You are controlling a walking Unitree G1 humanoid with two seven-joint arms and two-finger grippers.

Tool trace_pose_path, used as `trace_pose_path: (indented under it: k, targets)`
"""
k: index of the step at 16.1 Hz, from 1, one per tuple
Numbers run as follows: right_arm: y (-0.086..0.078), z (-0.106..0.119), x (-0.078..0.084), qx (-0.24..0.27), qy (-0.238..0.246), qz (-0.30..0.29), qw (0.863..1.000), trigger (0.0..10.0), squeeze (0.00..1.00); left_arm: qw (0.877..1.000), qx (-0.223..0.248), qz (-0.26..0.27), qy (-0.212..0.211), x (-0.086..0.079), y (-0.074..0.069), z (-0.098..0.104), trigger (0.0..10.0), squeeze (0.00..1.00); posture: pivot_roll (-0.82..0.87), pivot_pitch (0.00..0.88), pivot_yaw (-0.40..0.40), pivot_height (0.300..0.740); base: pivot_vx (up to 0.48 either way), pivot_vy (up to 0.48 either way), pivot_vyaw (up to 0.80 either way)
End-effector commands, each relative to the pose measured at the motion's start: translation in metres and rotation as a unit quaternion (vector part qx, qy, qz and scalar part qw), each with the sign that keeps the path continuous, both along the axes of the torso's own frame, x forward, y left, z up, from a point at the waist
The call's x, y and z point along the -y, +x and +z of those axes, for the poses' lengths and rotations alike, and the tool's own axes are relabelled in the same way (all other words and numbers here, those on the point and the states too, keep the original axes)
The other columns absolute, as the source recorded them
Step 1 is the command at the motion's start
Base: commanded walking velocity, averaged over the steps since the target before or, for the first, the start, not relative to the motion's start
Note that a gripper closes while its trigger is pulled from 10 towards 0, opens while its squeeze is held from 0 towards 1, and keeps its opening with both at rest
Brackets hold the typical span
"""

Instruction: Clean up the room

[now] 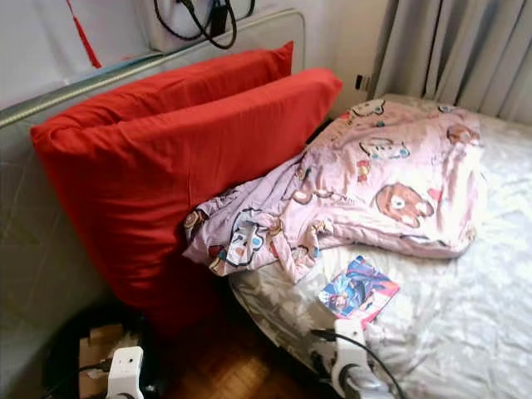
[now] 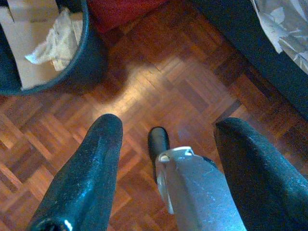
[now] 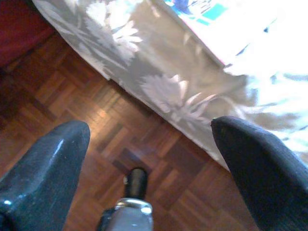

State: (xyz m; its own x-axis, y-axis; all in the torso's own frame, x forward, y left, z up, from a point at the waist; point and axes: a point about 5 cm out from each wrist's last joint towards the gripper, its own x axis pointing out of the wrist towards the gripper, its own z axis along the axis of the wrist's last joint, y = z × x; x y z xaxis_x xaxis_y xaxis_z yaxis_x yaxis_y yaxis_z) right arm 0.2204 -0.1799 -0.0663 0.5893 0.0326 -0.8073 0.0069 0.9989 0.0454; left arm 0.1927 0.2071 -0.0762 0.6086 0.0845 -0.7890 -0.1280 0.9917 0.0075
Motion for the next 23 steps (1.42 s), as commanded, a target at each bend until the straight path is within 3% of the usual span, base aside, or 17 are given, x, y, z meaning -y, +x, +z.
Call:
trace_pose_path:
  k: [1, 4, 23]
  targets:
    - [0.0010, 0.0001, -0.0047, 0.001, 0.002, 0.008, 1.000, 10.0, 0.00, 1.000, -0.007, -0.005, 0.006, -0.0033, -0.0041, -0.0015, 10.0, 0.00, -0.04, 0.000, 0.036, 0.735, 0.000, -0.274, 0.00]
    - [0.0019, 0.0008, -0.0039, 0.002, -0.001, 0.010, 1.000, 10.0, 0.00, 1.000, -0.005, -0.003, 0.005, -0.0026, -0.0032, -0.0012, 10.0, 0.00, -0.04, 0.000, 0.032, 0.735, 0.000, -0.262, 0.00]
    - [0.0051, 0.0027, -0.0042, 0.012, 0.009, -0.011, 1.000, 10.0, 0.00, 0.999, 0.023, 0.032, -0.008, -0.0035, 0.0012, 0.0020, 10.0, 0.00, -0.02, 0.000, 0.024, 0.735, 0.000, 0.000, 0.00]
